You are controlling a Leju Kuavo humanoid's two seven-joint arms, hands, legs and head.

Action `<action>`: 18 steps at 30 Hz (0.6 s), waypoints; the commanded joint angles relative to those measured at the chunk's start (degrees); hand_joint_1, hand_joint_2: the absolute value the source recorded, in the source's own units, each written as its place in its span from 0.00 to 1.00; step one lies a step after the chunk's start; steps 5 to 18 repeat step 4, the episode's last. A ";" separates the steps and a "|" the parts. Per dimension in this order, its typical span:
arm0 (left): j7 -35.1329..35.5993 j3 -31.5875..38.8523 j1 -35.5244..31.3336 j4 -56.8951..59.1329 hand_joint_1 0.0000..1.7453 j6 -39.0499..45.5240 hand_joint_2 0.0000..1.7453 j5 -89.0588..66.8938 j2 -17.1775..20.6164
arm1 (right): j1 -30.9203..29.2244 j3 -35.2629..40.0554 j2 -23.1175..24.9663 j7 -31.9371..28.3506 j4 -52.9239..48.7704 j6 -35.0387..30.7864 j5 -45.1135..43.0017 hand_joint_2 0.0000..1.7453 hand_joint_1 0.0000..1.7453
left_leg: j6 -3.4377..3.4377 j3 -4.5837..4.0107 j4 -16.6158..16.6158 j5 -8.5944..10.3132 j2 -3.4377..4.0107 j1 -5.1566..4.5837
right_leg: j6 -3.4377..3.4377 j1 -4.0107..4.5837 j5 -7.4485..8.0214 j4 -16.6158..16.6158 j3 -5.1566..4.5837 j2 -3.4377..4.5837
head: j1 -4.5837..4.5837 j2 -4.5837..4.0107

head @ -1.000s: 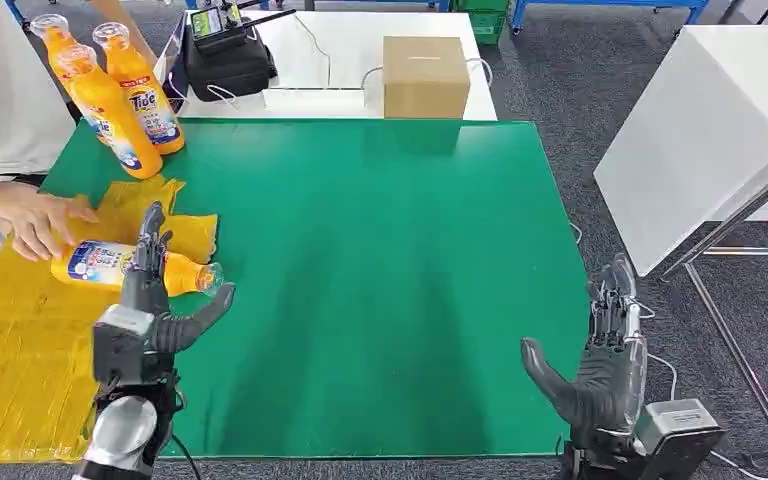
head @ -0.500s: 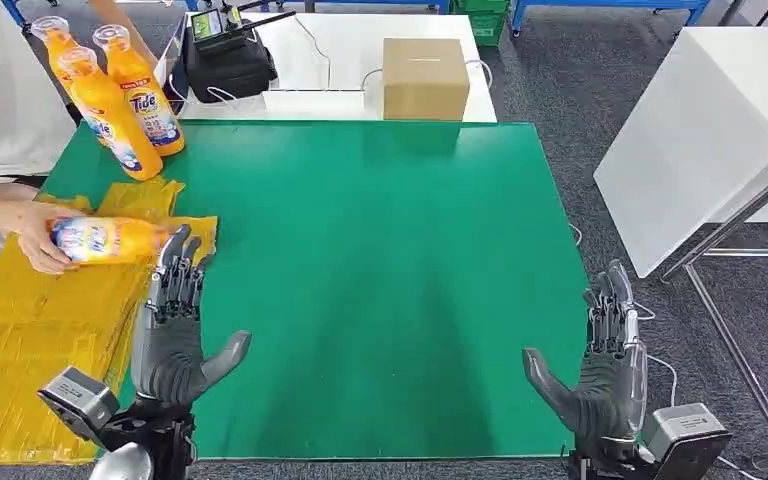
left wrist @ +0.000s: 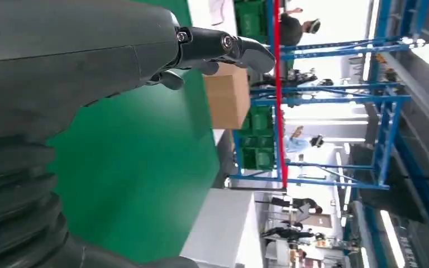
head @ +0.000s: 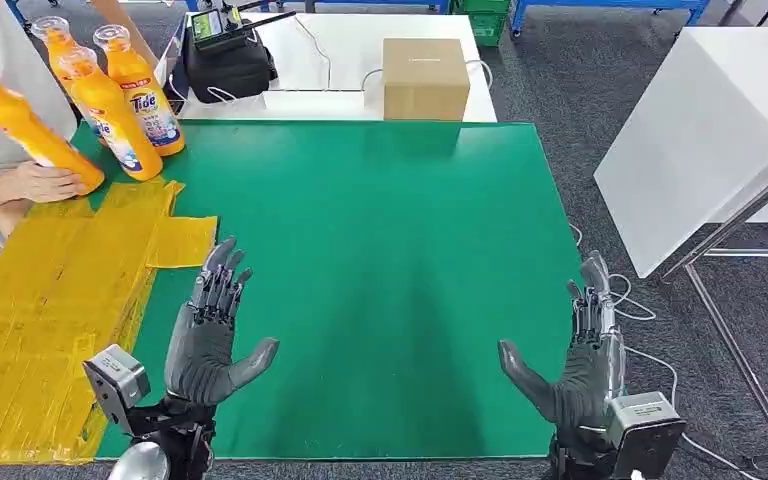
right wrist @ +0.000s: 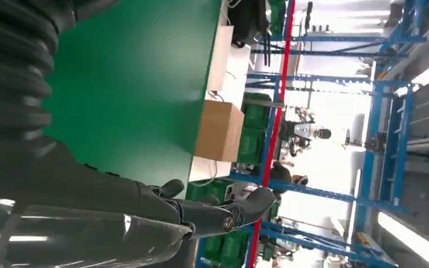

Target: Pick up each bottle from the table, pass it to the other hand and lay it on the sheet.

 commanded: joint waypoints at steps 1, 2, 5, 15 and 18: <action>0.94 -0.84 -2.02 5.13 0.00 0.82 1.00 0.22 0.06 | -2.20 2.58 -0.93 -0.30 3.78 -1.23 -0.70 1.00 0.00 | -0.14 0.41 -0.11 -0.13 0.03 0.00 | -0.03 -0.01 -0.11 -0.15 0.42 -0.03 | 0.00 0.00; 1.07 -0.62 -1.96 5.16 0.00 1.09 1.00 0.39 -0.06 | -2.24 2.75 -1.06 -0.21 3.91 -1.25 -0.85 1.00 0.00 | -0.11 0.30 -0.10 -0.09 0.01 0.00 | -0.02 0.00 -0.07 -0.13 0.31 -0.03 | 0.02 0.00; 1.10 -0.44 -1.84 5.24 0.00 1.27 1.00 0.54 -0.02 | -2.38 3.06 -1.34 -0.06 4.24 -1.26 -1.29 1.00 0.00 | -0.10 0.27 -0.09 -0.08 0.01 0.00 | -0.02 -0.01 -0.06 -0.12 0.28 -0.03 | 0.00 0.00; 1.10 -0.44 -1.84 5.24 0.00 1.27 1.00 0.54 -0.02 | -2.38 3.06 -1.34 -0.06 4.24 -1.26 -1.29 1.00 0.00 | -0.10 0.27 -0.09 -0.08 0.01 0.00 | -0.02 -0.01 -0.06 -0.12 0.28 -0.03 | 0.00 0.00; 1.10 -0.44 -1.84 5.24 0.00 1.27 1.00 0.54 -0.02 | -2.38 3.06 -1.34 -0.06 4.24 -1.26 -1.29 1.00 0.00 | -0.10 0.27 -0.09 -0.08 0.01 0.00 | -0.02 -0.01 -0.06 -0.12 0.28 -0.03 | 0.00 0.00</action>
